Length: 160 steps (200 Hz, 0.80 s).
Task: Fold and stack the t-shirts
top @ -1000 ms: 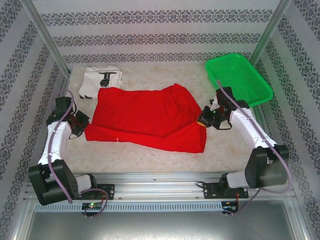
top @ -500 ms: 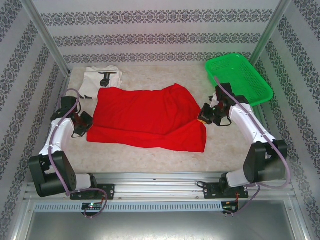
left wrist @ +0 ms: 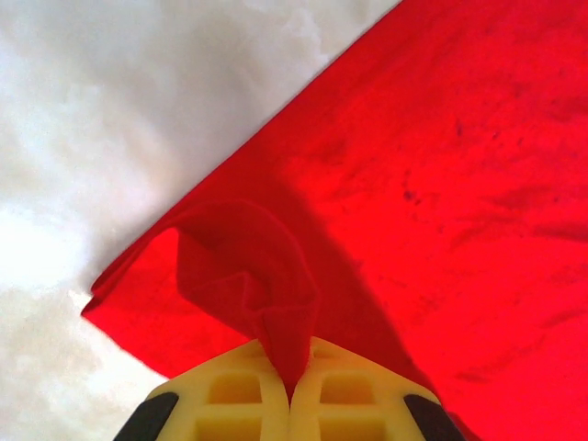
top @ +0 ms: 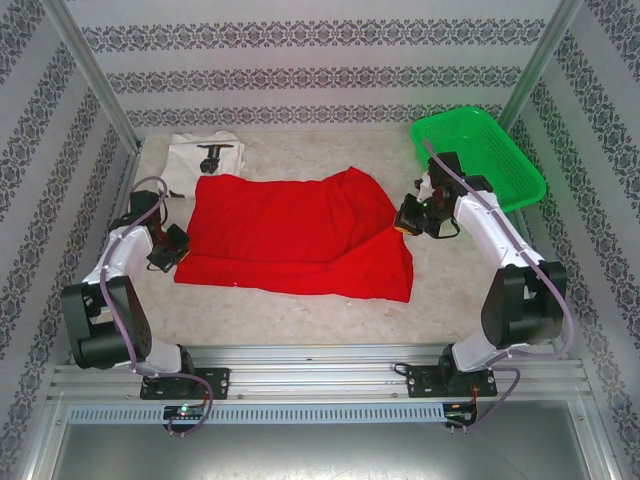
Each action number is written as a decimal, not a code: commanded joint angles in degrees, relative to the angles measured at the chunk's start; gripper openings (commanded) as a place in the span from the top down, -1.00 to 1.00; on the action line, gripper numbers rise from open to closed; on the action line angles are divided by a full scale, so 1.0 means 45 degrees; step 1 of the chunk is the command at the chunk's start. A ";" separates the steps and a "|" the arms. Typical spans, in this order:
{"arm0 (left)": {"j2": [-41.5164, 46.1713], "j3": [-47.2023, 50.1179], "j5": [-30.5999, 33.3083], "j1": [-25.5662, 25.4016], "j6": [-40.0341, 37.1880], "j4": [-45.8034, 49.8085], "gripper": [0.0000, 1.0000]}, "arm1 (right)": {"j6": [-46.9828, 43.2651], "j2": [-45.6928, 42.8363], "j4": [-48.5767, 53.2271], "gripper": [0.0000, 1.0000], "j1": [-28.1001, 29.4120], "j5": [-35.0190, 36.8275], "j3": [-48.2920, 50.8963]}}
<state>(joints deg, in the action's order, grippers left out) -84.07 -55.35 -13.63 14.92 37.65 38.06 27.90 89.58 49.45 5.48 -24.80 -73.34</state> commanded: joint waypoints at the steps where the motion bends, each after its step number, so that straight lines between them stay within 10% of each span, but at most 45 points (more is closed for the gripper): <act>1: -0.0552 -0.0893 0.0235 -0.0180 -0.0491 -0.0191 1.00 | -0.0430 0.0282 0.0291 1.00 -0.0069 0.0362 -0.0577; 160: -0.2514 -0.1921 -0.0068 -0.0196 -0.0418 -0.0844 0.96 | -0.0644 0.1808 0.0386 1.00 0.0088 0.0510 -0.2340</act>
<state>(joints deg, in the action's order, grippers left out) -93.97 -62.08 -13.69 14.57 36.97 36.07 26.35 96.07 50.96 5.50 -23.33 -81.34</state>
